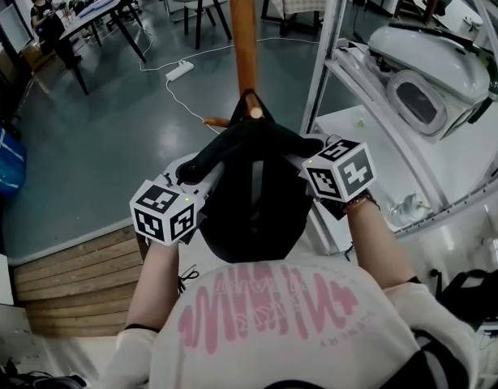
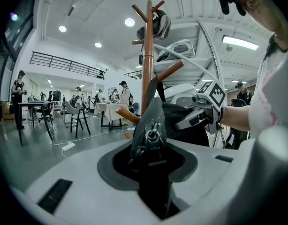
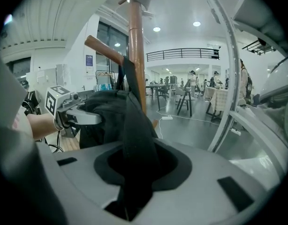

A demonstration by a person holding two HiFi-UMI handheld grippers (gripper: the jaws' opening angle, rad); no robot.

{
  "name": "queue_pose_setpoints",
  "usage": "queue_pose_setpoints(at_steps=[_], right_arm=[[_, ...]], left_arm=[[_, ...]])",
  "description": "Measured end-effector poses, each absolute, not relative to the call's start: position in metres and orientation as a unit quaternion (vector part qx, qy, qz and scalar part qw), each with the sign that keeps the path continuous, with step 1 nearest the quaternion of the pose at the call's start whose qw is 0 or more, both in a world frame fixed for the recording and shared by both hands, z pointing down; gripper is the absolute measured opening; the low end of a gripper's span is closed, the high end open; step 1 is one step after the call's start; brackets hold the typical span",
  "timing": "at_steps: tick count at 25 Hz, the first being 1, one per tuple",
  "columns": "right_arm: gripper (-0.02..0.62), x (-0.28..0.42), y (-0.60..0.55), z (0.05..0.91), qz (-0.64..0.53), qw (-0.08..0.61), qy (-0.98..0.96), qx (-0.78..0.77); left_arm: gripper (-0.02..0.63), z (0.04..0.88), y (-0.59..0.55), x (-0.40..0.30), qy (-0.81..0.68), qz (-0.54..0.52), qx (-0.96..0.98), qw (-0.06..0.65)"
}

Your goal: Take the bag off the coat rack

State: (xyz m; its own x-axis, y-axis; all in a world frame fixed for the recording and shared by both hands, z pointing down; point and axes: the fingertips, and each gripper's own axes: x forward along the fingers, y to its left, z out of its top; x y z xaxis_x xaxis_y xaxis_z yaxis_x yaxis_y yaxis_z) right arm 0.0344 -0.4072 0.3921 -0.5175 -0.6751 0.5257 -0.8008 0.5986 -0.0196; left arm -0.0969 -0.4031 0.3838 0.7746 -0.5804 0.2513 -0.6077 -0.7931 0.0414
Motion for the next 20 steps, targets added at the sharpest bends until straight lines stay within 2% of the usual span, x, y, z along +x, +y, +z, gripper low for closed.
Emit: queue_pose_setpoints(at_steps=[20], right_arm=[[0.081,0.032,-0.401,0.3888,0.131,0.243,-0.847,0.454]], left_arm=[[0.109,0.3808,-0.4022,-0.0996,-0.344,0.1,0.93,0.079]])
